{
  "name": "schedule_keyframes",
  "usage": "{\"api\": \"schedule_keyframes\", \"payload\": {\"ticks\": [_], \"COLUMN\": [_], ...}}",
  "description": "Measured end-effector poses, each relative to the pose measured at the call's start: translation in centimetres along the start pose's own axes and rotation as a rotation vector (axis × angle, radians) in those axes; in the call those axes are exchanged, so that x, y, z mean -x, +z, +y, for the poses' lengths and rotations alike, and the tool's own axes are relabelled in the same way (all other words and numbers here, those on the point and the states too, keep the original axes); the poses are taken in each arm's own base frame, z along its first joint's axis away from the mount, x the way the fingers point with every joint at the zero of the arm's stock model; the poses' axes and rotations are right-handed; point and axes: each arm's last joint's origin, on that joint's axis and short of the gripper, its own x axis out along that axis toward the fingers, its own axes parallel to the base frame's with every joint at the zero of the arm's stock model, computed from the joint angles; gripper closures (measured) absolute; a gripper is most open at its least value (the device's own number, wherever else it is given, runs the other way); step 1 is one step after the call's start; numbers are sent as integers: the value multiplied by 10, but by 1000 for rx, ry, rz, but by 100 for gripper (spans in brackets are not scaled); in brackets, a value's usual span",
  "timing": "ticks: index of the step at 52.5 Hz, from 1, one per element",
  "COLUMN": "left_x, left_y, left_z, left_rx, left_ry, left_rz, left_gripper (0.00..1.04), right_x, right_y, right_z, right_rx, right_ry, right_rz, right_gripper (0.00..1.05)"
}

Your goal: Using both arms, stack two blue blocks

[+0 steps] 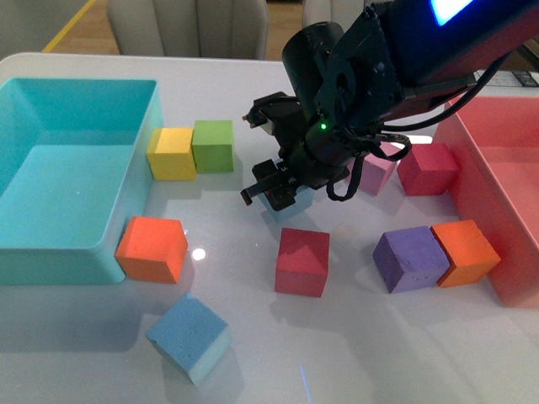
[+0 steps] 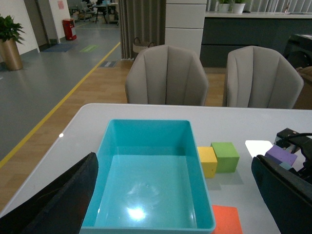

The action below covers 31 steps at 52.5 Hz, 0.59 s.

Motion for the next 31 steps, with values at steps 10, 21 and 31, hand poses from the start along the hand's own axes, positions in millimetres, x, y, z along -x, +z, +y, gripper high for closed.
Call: {"api": "schedule_keyframes", "payload": {"ticks": [10, 21, 31], "left_x": [0, 0, 0], "left_y": [0, 0, 0], "left_z": [0, 0, 0], "left_rx": [0, 0, 0], "left_ry": [0, 0, 0], "left_rz": [0, 0, 0], "left_gripper": [9, 9, 9], "right_x": [-10, -10, -11], "right_y": [-7, -8, -11], "right_z": [1, 1, 0], "right_rx": [0, -3, -13], "right_ry": [-8, -9, -12], "right_rz": [25, 23, 17], "right_gripper": [60, 60, 30]}}
